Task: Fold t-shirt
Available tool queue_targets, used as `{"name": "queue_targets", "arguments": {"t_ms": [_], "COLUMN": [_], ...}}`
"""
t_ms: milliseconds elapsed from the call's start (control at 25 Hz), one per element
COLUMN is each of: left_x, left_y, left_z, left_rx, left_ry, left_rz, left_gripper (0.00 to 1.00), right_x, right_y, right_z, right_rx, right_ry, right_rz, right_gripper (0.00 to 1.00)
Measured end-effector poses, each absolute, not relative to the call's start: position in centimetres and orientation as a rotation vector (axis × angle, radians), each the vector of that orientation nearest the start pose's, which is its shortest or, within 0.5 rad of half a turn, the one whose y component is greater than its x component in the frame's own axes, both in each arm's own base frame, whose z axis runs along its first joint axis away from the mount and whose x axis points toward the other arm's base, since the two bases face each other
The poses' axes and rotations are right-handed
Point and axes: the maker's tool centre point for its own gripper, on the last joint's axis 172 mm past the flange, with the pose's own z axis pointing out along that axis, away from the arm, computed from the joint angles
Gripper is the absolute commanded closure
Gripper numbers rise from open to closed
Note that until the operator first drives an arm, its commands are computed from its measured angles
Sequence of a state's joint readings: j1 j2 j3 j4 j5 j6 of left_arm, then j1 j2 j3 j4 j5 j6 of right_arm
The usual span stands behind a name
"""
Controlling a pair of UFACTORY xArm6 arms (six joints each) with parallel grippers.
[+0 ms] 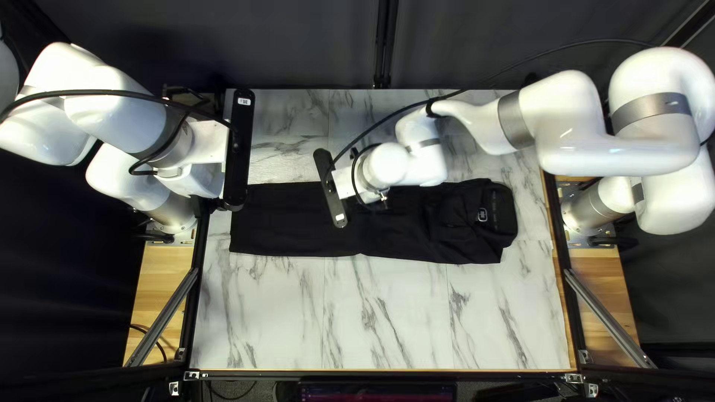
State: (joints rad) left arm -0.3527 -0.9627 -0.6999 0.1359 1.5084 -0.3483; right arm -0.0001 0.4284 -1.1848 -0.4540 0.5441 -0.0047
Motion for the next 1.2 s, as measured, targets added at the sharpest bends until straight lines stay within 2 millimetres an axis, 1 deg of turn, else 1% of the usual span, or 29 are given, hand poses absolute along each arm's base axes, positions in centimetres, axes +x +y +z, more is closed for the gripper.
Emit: {"name": "queue_targets", "arguments": {"t_ms": [120, 200, 280, 320, 440, 600, 720, 800, 840, 880, 960, 1040, 1120, 1200], "left_x": [24.4, 24.4, 24.4, 24.4, 24.4, 24.4, 24.4, 24.4, 24.4, 24.4, 24.4, 24.4, 24.4, 24.4], "left_y": [-5.2, -5.2, -5.2, -5.2, -5.2, -5.2, -5.2, -5.2, -5.2, -5.2, -5.2, -5.2, -5.2, -5.2], "left_z": [33.0, 33.0, 33.0, 33.0, 33.0, 33.0, 33.0, 33.0, 33.0, 33.0, 33.0, 33.0, 33.0, 33.0], "left_rx": [-3.053, -3.053, -3.053, -3.053, -3.053, -3.053, -3.053, -3.053, -3.053, -3.053, -3.053, -3.053, -3.053, -3.053], "left_ry": [0.004, 0.004, 0.004, 0.004, 0.004, 0.004, 0.004, 0.004, 0.004, 0.004, 0.004, 0.004, 0.004, 0.004], "left_rz": [-0.293, -0.293, -0.293, -0.293, -0.293, -0.293, -0.293, -0.293, -0.293, -0.293, -0.293, -0.293, -0.293, -0.293], "left_gripper": [0.0, 0.0, 0.0, 0.0, 0.0, 0.0, 0.0, 0.0, 0.0, 0.0, 0.0, 0.0, 0.0, 0.0], "right_x": [58.5, 57.1, 55.3, 54.0, 50.4, 45.0, 41.4, 39.8, 39.1, 38.6, 38.1, 38.2, 38.6, 39.4], "right_y": [-1.2, 0.0, 1.0, 1.4, 2.1, 3.8, 6.0, 7.2, 7.7, 8.1, 8.9, 9.4, 9.4, 8.7], "right_z": [8.3, 9.7, 11.1, 12.1, 13.8, 15.4, 15.4, 15.0, 14.6, 14.3, 13.5, 12.7, 12.0, 11.4], "right_rx": [-3.349, -3.36, -3.37, -3.374, -3.375, -3.363, -3.339, -3.319, -3.309, -3.297, -3.275, -3.252, -3.237, -3.241], "right_ry": [-0.639, -0.649, -0.651, -0.645, -0.62, -0.578, -0.555, -0.541, -0.537, -0.536, -0.546, -0.568, -0.578, -0.571], "right_rz": [-0.371, -0.367, -0.349, -0.335, -0.282, -0.217, -0.17, -0.138, -0.123, -0.11, -0.099, -0.101, -0.113, -0.122], "right_gripper": [0.23, 0.22, 0.22, 0.21, 0.19, 0.15, 0.09, 0.05, 0.0, 0.0, 0.0, 0.0, 0.0, 0.0]}}
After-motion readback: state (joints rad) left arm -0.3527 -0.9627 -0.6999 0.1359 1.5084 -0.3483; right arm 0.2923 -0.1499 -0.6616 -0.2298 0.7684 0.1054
